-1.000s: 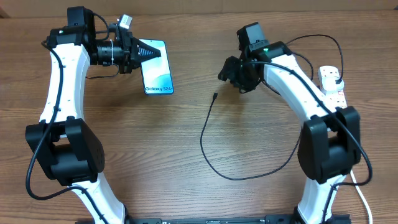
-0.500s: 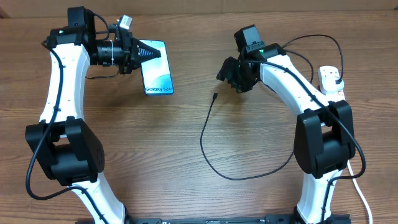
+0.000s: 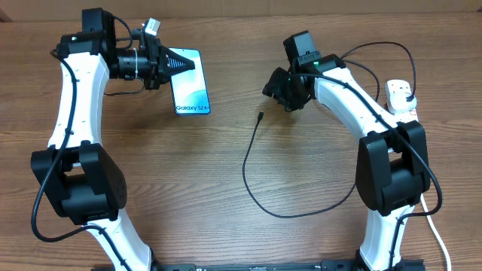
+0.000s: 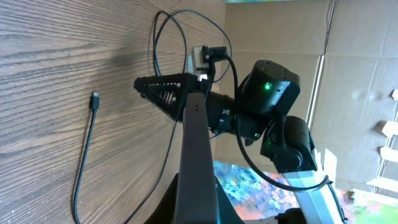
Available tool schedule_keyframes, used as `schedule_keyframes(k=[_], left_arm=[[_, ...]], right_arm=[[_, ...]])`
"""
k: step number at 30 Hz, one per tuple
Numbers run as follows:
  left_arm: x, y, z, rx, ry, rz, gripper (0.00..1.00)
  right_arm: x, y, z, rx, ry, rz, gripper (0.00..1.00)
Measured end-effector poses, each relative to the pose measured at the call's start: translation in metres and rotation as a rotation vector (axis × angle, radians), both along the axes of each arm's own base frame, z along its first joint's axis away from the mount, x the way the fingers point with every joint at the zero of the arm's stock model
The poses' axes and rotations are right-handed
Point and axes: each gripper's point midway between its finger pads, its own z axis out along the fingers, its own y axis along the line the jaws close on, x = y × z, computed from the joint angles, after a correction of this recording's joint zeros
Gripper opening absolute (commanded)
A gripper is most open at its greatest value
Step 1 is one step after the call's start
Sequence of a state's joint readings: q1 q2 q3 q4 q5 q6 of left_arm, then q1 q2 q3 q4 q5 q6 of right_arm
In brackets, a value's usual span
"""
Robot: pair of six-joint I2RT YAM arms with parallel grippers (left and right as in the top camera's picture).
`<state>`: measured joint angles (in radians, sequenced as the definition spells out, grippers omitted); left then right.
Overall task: Plug charger to phone and switch on socket
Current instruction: 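Lower the right gripper onto the black cable's USB-C end and grasp it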
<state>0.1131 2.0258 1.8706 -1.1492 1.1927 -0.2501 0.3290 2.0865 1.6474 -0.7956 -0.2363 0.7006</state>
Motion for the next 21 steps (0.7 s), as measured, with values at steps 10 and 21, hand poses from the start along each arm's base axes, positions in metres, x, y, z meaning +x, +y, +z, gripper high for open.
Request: schedule_keyframes(k=[10, 21], left_arm=[[0.000, 0.000, 0.000, 0.000, 0.000, 0.000, 0.04], [0.000, 0.000, 0.000, 0.000, 0.000, 0.000, 0.04]], right_arm=[[-0.010, 0.008, -0.002, 0.004, 0.043, -0.022, 0.40], [-0.031, 0.023, -0.021, -0.011, 0.088, 0.013, 0.40]])
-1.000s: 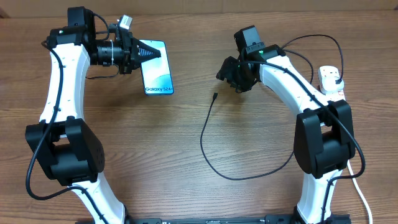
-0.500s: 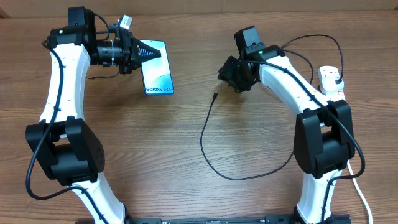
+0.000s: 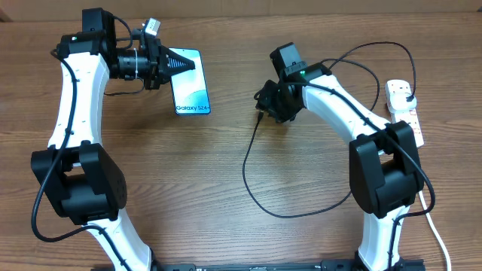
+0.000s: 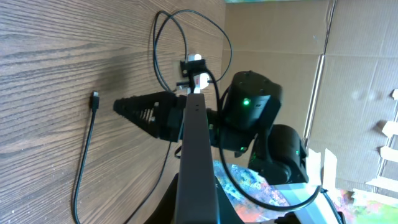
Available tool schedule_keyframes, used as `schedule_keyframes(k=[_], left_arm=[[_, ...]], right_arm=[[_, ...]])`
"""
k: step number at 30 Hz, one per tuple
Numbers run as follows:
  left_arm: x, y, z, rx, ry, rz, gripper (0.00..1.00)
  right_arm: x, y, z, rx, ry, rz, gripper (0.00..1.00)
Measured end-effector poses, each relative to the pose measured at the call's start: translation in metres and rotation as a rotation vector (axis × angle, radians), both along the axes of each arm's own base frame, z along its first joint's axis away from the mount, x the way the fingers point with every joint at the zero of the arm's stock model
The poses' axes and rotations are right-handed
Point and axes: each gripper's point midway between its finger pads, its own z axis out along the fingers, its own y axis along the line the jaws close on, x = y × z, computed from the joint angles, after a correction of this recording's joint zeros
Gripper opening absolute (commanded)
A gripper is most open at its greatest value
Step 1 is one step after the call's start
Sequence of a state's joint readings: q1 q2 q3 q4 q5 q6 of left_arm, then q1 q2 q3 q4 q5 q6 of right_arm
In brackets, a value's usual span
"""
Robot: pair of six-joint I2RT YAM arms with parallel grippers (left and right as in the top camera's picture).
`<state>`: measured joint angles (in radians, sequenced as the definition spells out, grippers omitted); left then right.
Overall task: Plug charger to phone and switch on socket
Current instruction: 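Lower the right gripper onto the black cable's USB-C end and grasp it, then lift the cable plug with the right gripper up to the phone's bottom port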
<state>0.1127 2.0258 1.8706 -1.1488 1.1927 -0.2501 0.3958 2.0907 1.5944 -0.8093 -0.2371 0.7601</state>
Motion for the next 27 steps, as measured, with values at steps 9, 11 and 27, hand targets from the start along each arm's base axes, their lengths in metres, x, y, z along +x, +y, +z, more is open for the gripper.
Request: schedule_keyframes(k=[9, 11, 27], left_arm=[[0.000, 0.000, 0.000, 0.000, 0.001, 0.000, 0.04], [0.000, 0.000, 0.000, 0.000, 0.001, 0.000, 0.04], [0.000, 0.000, 0.000, 0.000, 0.001, 0.000, 0.04]], right_arm=[[-0.012, 0.008, -0.021, -0.006, 0.022, 0.015, 0.39], [-0.012, 0.010, -0.023, -0.001, 0.016, 0.016, 0.39], [-0.011, 0.022, -0.042, 0.030, 0.021, 0.021, 0.34]])
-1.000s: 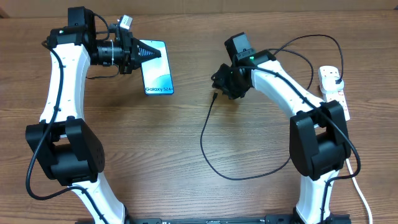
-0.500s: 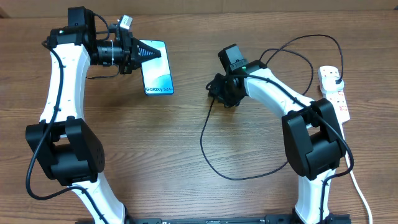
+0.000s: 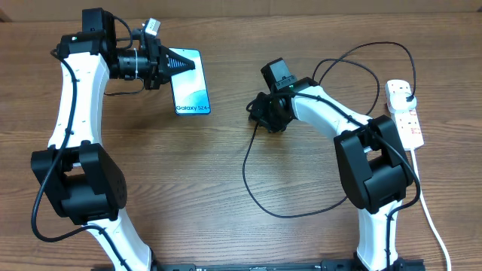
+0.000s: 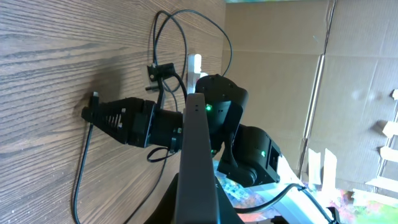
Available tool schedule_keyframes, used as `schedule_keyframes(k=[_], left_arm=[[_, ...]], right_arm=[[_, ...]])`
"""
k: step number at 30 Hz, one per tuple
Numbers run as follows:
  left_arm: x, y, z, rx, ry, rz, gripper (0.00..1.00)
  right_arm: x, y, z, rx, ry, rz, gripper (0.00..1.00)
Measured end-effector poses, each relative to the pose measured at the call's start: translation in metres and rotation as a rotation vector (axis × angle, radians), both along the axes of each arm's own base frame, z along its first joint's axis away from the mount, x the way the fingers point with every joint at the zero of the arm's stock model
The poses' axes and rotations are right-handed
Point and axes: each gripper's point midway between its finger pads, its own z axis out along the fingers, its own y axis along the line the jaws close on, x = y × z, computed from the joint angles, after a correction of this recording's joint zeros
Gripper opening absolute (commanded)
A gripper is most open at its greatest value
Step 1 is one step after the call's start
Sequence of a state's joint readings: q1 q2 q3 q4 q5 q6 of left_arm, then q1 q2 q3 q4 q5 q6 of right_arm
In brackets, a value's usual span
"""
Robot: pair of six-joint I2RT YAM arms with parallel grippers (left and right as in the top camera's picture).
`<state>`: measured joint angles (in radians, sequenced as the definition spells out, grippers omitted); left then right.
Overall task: Plug charger to phone and switch on socket
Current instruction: 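Lift the cable plug with the right gripper up to the phone's bottom port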
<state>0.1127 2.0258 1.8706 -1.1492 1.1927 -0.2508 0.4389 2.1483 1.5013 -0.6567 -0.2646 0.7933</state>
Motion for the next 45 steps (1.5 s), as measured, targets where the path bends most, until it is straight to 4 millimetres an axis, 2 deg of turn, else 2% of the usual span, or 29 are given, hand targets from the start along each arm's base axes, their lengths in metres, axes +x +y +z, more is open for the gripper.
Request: schedule_keyframes(k=[6, 9, 12, 18, 22, 25, 27, 30, 34, 39, 42, 45], left_arm=[[0.000, -0.001, 0.000, 0.000, 0.000, -0.002, 0.04], [0.000, -0.001, 0.000, 0.000, 0.000, -0.002, 0.04], [-0.001, -0.001, 0.000, -0.001, 0.006, -0.001, 0.04], [-0.002, 0.001, -0.004, 0.020, 0.019, 0.005, 0.04], [-0.002, 0.003, -0.009, 0.048, 0.033, 0.012, 0.04], [-0.002, 0.003, -0.010, 0.054, 0.036, 0.013, 0.04], [-0.003, 0.002, -0.008, 0.041, 0.032, 0.009, 0.04], [-0.003, -0.001, -0.001, 0.004, 0.000, -0.011, 0.04], [-0.006, -0.006, 0.012, -0.066, -0.066, -0.050, 0.04], [-0.010, -0.011, 0.028, -0.153, -0.133, -0.087, 0.04], [-0.011, -0.012, 0.037, -0.197, -0.164, -0.102, 0.04], [-0.010, -0.013, 0.043, -0.219, -0.213, -0.115, 0.04]], right_arm=[[-0.002, 0.003, -0.001, -0.002, 0.000, 0.008, 0.28], [-0.002, 0.003, -0.003, -0.004, 0.004, 0.007, 0.14], [-0.002, 0.002, -0.005, -0.006, 0.008, 0.002, 0.04], [0.006, 0.005, -0.007, -0.003, -0.038, 0.042, 0.04], [0.003, 0.003, -0.006, 0.010, -0.039, 0.101, 0.04], [0.002, 0.001, -0.002, 0.058, -0.042, 0.172, 0.04], [0.002, 0.002, 0.007, 0.105, -0.061, 0.224, 0.04], [0.000, 0.000, 0.039, 0.159, -0.106, 0.284, 0.04], [-0.012, -0.003, 0.113, 0.212, -0.229, 0.363, 0.04], [-0.049, -0.009, 0.213, 0.260, -0.401, 0.450, 0.04], [-0.068, -0.012, 0.244, 0.283, -0.454, 0.480, 0.04], [-0.082, -0.010, 0.256, 0.306, -0.461, 0.504, 0.04]])
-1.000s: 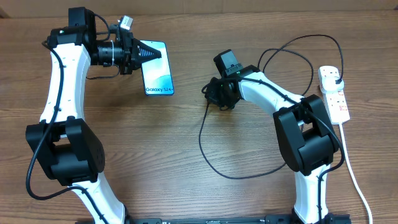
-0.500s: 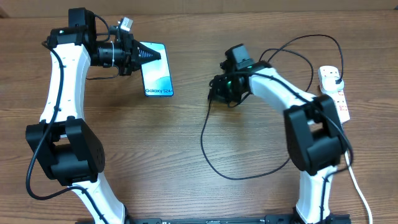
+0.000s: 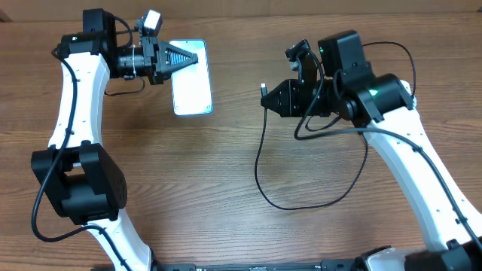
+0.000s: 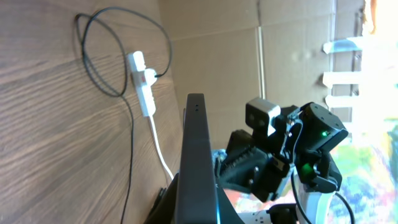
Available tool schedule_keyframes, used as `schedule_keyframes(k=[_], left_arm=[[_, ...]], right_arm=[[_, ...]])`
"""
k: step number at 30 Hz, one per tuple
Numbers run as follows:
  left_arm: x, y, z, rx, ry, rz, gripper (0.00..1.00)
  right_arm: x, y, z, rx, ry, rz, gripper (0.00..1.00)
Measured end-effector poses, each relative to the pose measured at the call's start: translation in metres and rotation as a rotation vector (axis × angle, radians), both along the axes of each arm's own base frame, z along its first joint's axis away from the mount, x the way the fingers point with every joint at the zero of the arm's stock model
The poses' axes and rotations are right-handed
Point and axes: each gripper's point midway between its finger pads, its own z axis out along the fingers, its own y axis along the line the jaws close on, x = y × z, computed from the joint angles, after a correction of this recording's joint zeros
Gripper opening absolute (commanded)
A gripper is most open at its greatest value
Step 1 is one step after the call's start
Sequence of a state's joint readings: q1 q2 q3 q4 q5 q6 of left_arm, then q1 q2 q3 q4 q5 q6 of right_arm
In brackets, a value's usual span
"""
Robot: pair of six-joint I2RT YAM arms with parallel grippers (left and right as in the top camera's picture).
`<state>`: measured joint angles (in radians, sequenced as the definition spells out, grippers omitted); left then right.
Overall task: Plug charger to phone and switch on socket
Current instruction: 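Lift the cable plug with the right gripper up to the phone's bottom port, then push the USB-C plug upward into the phone's bottom port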
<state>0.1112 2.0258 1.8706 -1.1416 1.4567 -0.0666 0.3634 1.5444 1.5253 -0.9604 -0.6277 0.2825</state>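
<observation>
The phone [image 3: 192, 90] is at the far left of the table, its screen washed white by glare, and my left gripper [image 3: 193, 58] is shut on its top end. In the left wrist view the phone [image 4: 198, 155] shows edge-on as a dark bar. My right gripper [image 3: 266, 95] is raised right of the phone and shut on the charger plug [image 3: 263, 88]. The black cable [image 3: 257, 162] hangs from it and loops over the table. The white socket strip [image 4: 142, 90] lies on the table in the left wrist view; the right arm hides it from overhead.
The table top is brown wood [image 3: 188, 196]. The cable's loop lies across the middle right of it. Cardboard walls [image 4: 217, 37] stand behind the table. The right arm [image 3: 376, 98] is high over the right side.
My right gripper was low on the table at the cable's plug end and is now raised with the plug in it. The phone has been tipped in the left gripper; its screen now glares.
My left gripper was on the phone's top end at every moment. The right gripper was first right of the plug lying on the table, then closer, then down on it. Now it holds the plug up, pointing at the phone.
</observation>
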Motion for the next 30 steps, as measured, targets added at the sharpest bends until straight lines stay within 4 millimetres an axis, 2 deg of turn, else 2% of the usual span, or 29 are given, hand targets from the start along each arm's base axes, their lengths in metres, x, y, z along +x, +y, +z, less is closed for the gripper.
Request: schedule_keyframes(k=[3, 10, 14, 22, 30], left_arm=[[0.001, 0.000, 0.004, -0.016, -0.035, -0.007, 0.04], [0.002, -0.001, 0.011, -0.044, -0.076, -0.018, 0.04], [0.009, 0.000, 0.014, -0.046, -0.116, -0.018, 0.04], [0.016, 0.000, 0.018, -0.058, -0.057, -0.011, 0.04], [0.013, -0.014, 0.019, -0.067, 0.012, -0.036, 0.04]], right_arm=[[-0.011, 0.014, -0.001, 0.002, 0.007, 0.043, 0.04], [-0.041, 0.067, -0.003, 0.038, -0.007, 0.157, 0.04], [-0.053, 0.086, 0.000, 0.053, -0.014, 0.183, 0.04], [-0.050, 0.100, 0.009, 0.078, -0.053, 0.158, 0.04], [-0.045, 0.102, 0.008, 0.080, -0.041, 0.128, 0.04]])
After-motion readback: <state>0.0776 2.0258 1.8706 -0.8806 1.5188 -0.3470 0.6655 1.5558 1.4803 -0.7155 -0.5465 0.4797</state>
